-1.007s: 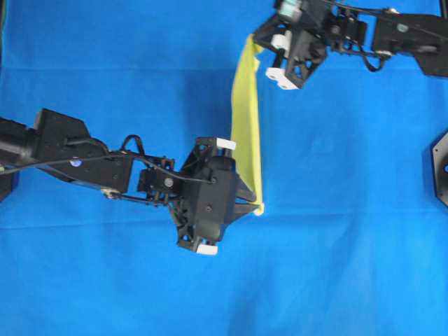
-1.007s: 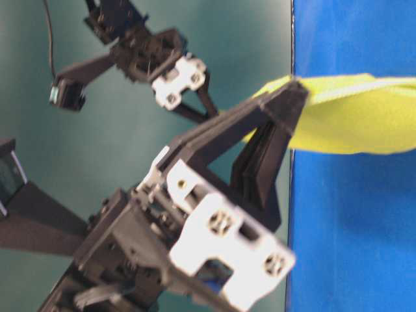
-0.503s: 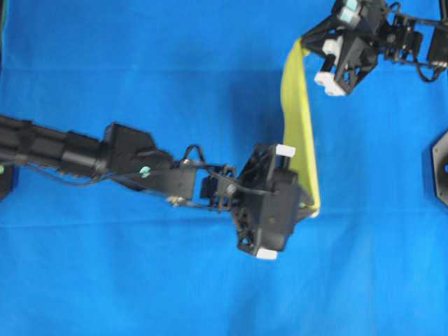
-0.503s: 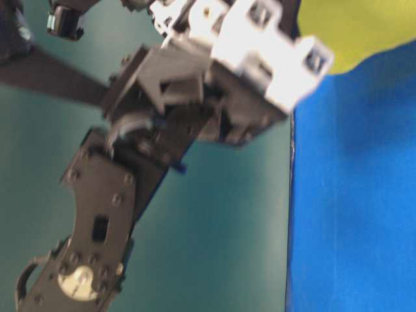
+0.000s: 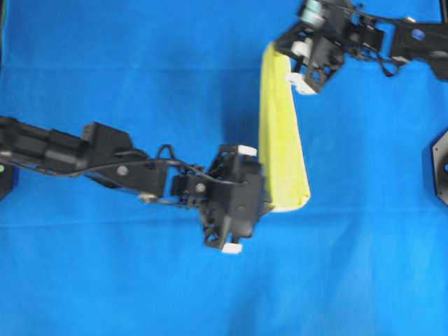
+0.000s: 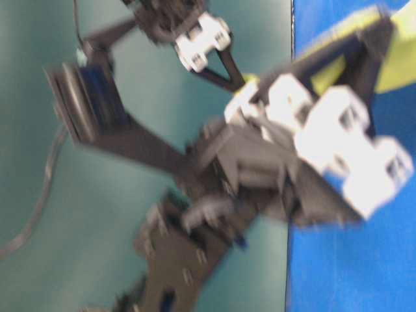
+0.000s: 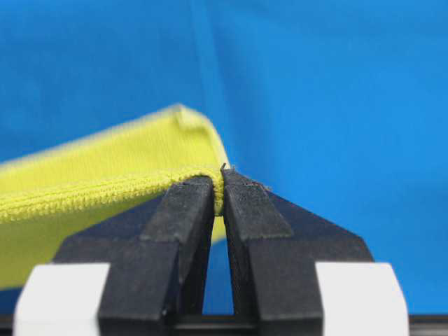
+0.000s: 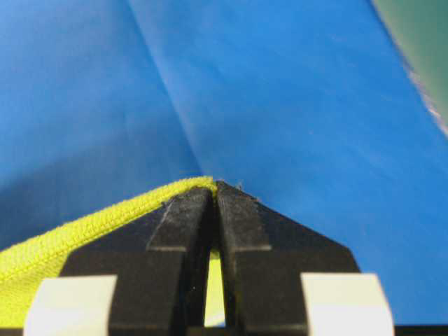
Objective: Fold the yellow towel.
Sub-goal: 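Lift the strip and rotate it vertical, right gripper far, left near, then lay the strip down vertically and open both grippers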
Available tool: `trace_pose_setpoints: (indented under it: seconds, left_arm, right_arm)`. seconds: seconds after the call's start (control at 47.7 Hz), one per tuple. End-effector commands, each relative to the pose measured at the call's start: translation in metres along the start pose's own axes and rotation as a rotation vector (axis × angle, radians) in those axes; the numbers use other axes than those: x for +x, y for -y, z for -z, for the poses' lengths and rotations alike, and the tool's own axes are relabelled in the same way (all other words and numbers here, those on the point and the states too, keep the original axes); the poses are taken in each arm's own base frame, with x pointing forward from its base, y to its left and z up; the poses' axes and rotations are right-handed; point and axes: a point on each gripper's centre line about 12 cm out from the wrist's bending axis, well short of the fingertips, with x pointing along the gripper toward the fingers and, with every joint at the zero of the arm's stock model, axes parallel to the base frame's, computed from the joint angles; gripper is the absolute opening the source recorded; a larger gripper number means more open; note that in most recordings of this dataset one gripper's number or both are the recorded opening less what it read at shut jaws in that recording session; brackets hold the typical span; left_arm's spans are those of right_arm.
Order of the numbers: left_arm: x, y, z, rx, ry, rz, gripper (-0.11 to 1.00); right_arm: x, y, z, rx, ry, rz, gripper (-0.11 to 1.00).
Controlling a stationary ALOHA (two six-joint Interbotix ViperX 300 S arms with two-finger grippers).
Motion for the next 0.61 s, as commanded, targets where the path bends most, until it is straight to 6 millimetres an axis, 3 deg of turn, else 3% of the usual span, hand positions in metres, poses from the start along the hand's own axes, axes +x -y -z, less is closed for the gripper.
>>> trace_pose_setpoints:
  seconds: [0.0,0.252,0.587]
  left_arm:
    - [-0.02,0.011,-0.007,-0.003,0.049,0.017,0.04]
    - [-0.037,0.014,0.024,-0.021,-0.009,0.022,0.04]
    - [-0.037,0.01,0.024,-0.023,-0.008,0.016,0.04]
  right_arm:
    - [0.01,-0.001,-0.02,-0.002,0.046,-0.006,0.02]
    - [0.031,-0.009,-0.025,-0.002,0.03,-0.022,0.02]
    - [0.033,-0.016,-0.02,-0.006,0.02,-0.038,0.02]
